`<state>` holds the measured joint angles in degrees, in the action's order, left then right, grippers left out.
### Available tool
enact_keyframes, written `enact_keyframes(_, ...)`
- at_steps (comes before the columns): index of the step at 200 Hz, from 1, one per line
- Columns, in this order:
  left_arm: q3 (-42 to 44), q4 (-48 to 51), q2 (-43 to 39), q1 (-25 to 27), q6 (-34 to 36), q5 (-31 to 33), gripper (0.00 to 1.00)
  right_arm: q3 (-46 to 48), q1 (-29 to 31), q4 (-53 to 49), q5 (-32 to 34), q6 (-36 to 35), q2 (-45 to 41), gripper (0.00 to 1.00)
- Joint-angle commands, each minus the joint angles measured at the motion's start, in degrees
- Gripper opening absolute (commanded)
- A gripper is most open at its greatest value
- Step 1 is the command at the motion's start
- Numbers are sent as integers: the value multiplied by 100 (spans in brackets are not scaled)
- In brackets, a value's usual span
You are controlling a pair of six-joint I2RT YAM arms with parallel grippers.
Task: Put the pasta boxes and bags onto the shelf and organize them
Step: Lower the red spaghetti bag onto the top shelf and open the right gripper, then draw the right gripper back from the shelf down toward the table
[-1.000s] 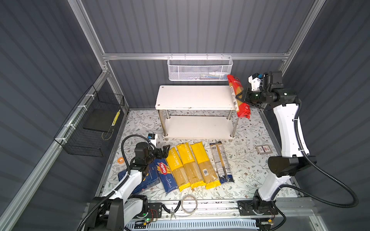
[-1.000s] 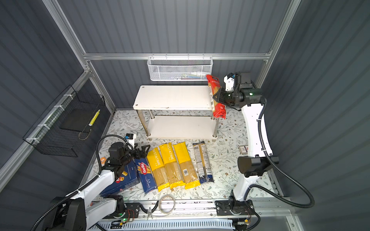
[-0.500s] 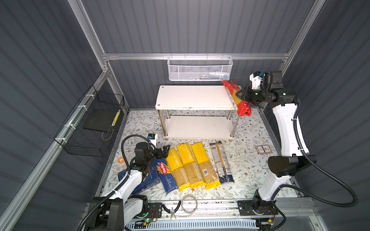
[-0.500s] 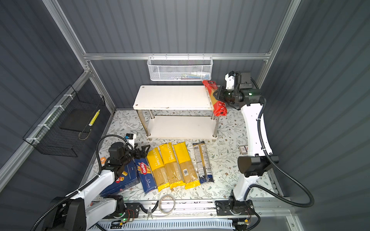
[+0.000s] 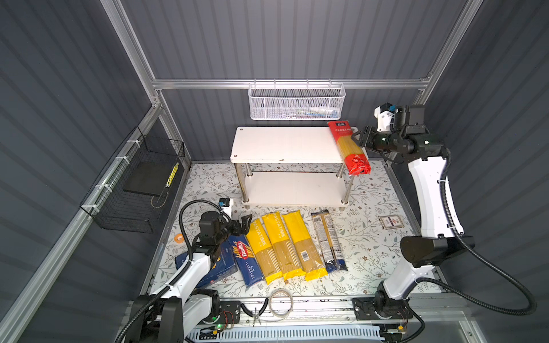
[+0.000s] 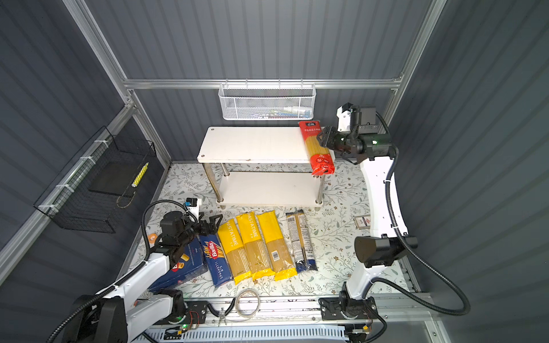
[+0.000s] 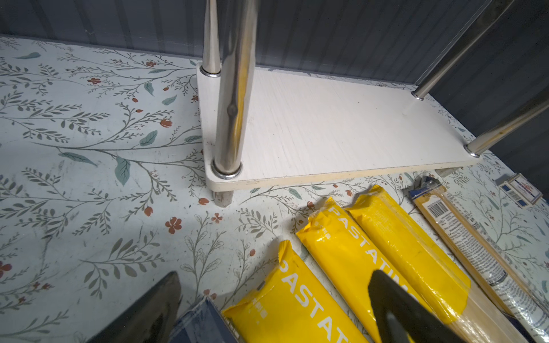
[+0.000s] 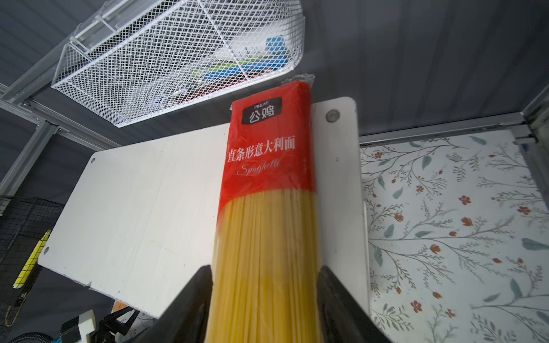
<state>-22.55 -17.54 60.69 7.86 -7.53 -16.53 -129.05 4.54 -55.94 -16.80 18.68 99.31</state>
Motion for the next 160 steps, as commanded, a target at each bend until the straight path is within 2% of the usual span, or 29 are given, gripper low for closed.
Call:
enact_keyframes(1, 40, 14, -74, 31, 68, -2, 100, 278, 14, -68, 245, -355, -620, 64)
enact_keyframes(27, 82, 5, -147, 31, 67, -5, 100, 1535, 372, 387, 173, -503, -1645, 70)
enact_keyframes(41, 142, 5, -265, 31, 51, 38, 99, 2233, 733, 652, 434, -672, -2257, 73)
enact_keyframes(67, 268, -4, -505, 31, 16, 165, 100, 2638, 1272, 362, 863, -821, -2951, 76)
enact_keyframes(93, 328, 17, -636, 31, -13, 229, 100, 3417, 1401, 490, 658, -709, -3752, 80)
enact_keyframes(120, 294, 134, -634, 32, -86, 426, 100, 4039, 1401, 720, 565, -524, -4136, 82)
enact_keyframes(138, 262, 170, -593, 32, -119, 519, 99, 4082, 1401, 616, 167, -462, -4163, 84)
enact_keyframes(160, 268, 181, -602, 32, -137, 560, 100, 4221, 1400, 576, -17, -446, -4244, 85)
